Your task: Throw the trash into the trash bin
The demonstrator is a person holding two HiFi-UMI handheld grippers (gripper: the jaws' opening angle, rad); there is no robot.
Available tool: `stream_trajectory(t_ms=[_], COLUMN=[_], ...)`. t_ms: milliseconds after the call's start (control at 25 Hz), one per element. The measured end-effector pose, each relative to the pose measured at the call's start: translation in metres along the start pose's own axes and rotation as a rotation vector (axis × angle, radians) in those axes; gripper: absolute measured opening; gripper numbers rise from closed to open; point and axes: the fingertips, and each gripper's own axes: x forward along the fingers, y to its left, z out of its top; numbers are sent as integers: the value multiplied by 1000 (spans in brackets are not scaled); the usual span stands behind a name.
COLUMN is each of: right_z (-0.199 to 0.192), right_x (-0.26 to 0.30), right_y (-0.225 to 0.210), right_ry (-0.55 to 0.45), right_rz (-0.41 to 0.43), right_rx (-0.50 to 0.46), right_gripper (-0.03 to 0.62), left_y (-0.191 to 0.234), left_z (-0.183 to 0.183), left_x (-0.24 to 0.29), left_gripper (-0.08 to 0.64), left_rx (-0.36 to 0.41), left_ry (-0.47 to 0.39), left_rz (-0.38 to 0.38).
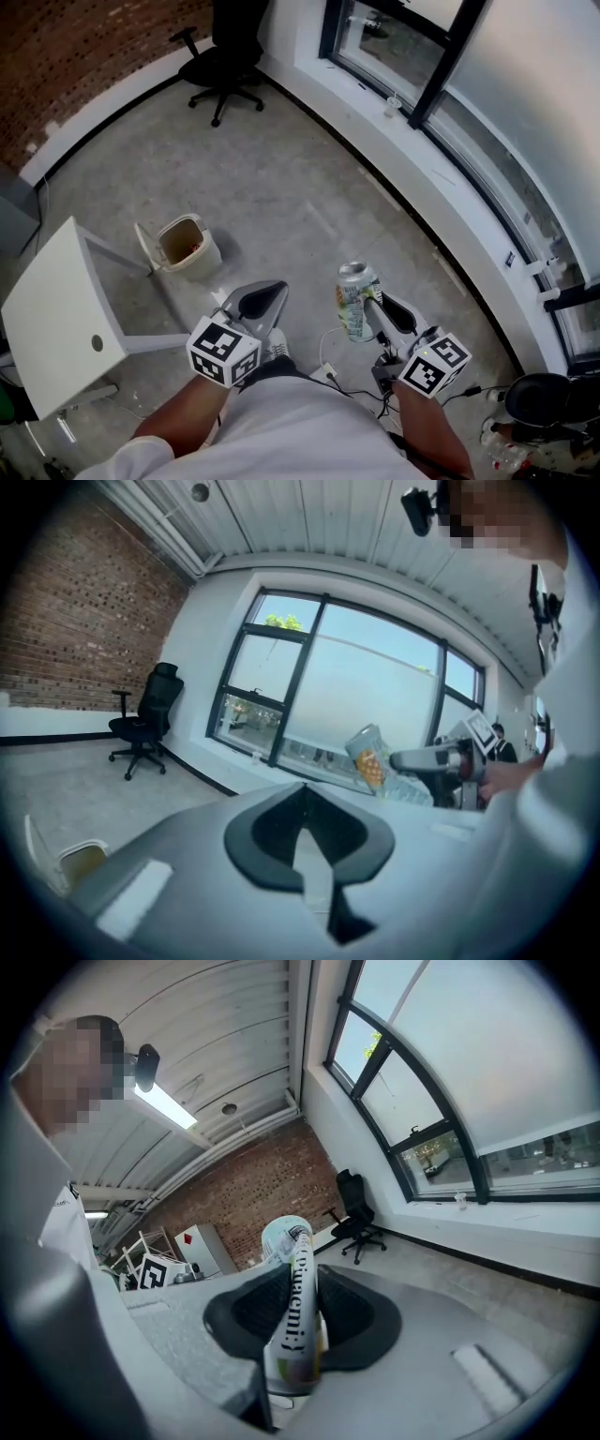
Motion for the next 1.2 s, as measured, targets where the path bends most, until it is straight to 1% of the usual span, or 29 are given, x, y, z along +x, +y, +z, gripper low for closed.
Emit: stream_trajectory(t_ms=[160, 280, 480, 640, 800, 960, 1200], right_z=[16, 22, 34, 42, 46, 60, 95], right_x=[60, 93, 131, 152, 174, 201, 249], right_y=[14, 25, 39, 39, 30, 9, -25], right_ry=[11, 27, 45, 55, 64, 63, 77], right_rz=[51, 102, 175, 220, 246, 280, 407], right_rx=[-26, -38, -72, -79, -81, -58, -86], right_gripper=[92, 92, 92, 92, 92, 92, 92], left_y=[46, 72, 101, 115, 126, 143, 175], left_z=[22, 38, 47, 56, 57, 64, 86], left_x=[-6, -13, -23, -23, -14, 1, 41], left_gripper=[3, 3, 3, 3, 4, 3, 3], left_rx=[11, 10, -20, -20, -11, -14, -24], left_ry=[-31, -68, -103, -133, -134, -139, -162], left_rz=[44, 86, 146, 196, 228, 282, 398])
